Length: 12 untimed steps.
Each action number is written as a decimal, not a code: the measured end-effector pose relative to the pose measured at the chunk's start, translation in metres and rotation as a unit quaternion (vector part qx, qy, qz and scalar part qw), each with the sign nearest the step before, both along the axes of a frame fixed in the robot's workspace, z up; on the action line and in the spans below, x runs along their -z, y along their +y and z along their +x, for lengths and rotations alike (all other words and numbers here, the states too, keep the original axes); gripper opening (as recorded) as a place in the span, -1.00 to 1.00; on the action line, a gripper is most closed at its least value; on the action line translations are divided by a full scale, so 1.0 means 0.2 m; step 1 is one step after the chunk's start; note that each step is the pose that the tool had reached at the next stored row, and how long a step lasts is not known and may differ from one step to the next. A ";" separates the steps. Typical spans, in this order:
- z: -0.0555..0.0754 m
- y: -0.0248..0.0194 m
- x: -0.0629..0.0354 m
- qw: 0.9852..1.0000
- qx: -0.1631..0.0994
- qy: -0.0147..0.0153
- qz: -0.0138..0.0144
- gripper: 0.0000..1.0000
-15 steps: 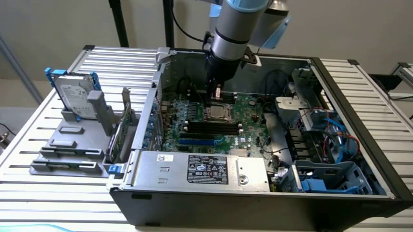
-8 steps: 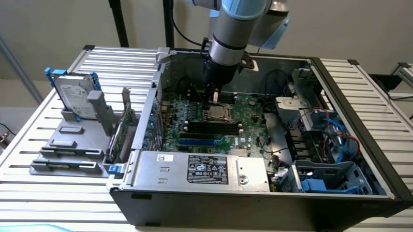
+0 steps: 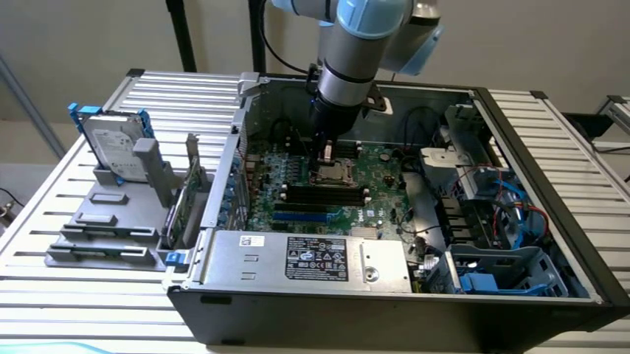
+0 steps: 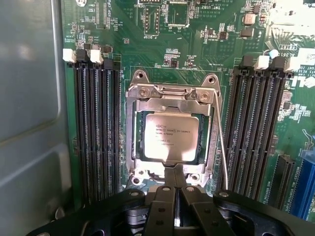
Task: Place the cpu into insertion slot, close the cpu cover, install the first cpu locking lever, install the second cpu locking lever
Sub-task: 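Close the cpu cover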
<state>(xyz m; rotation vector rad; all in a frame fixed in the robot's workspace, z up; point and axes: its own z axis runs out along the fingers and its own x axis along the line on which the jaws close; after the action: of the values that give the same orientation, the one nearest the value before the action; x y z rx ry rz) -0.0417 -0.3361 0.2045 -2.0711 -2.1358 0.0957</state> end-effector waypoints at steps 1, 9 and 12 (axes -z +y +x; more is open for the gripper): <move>0.00 0.000 0.002 1.000 0.001 0.000 0.000 -0.79; -0.01 0.000 -0.018 1.000 0.005 0.000 0.001 -0.79; -0.02 -0.002 -0.041 1.000 0.006 0.000 0.004 -0.79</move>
<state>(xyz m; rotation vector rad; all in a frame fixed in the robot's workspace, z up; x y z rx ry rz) -0.0466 -0.3366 0.2128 -2.0792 -2.1189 0.0862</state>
